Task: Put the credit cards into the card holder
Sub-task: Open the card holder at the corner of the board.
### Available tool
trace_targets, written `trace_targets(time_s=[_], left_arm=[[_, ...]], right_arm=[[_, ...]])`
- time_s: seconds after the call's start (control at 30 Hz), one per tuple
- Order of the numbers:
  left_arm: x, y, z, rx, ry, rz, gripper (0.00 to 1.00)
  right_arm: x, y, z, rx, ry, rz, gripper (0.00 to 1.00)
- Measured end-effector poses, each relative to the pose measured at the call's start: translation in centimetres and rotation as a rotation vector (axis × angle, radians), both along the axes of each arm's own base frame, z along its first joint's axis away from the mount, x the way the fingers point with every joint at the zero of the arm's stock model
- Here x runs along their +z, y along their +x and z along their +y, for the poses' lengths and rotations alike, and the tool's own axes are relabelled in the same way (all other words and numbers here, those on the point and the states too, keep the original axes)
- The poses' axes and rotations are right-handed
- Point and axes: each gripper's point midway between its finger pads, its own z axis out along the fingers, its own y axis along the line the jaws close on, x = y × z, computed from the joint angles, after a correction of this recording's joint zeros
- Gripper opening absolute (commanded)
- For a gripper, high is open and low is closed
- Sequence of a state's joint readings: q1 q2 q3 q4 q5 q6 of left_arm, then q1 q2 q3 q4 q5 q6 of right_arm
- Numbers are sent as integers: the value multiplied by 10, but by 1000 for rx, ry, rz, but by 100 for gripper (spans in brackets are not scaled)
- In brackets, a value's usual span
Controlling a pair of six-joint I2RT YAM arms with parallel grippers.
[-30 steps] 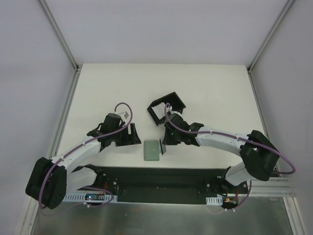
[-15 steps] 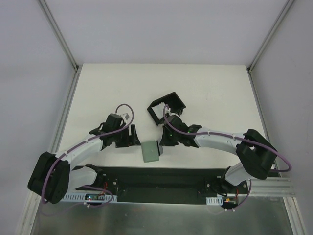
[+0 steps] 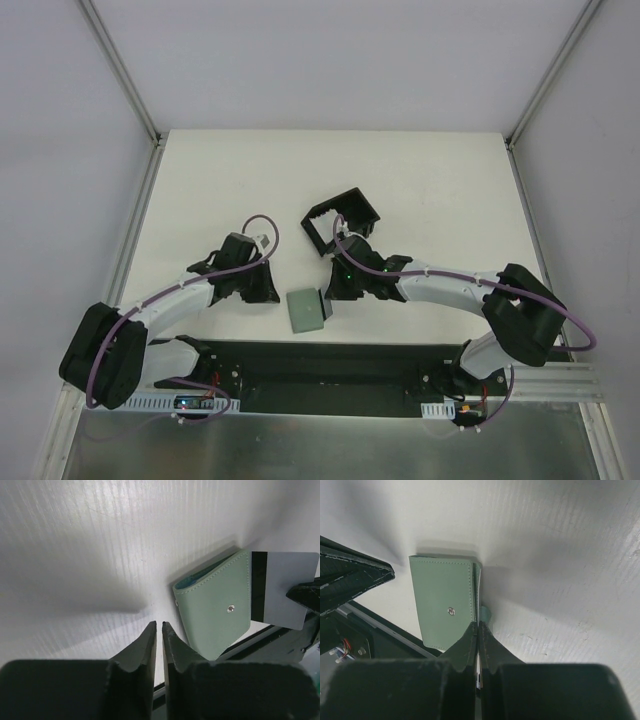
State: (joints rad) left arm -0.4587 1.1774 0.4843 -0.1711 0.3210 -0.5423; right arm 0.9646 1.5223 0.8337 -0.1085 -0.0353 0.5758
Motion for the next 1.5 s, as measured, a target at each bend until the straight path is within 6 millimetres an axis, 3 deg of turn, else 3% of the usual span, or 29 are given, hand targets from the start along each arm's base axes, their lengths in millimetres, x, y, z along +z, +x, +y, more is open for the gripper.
trace_targets(time_s=[0.5, 1.03, 1.37, 1.5], left_arm=[[-14, -33, -31, -117, -9, 101, 0], [-13, -7, -44, -94, 17, 106, 0], [-1, 11, -52, -88, 1, 42, 0], [10, 22, -59, -85, -18, 5, 0]], right_arm=[[-1, -2, 3, 3, 10, 13, 1], [23, 4, 0, -12, 45, -47, 0], [37, 3, 22, 18, 159, -66, 1], [29, 2, 24, -4, 206, -62, 1]])
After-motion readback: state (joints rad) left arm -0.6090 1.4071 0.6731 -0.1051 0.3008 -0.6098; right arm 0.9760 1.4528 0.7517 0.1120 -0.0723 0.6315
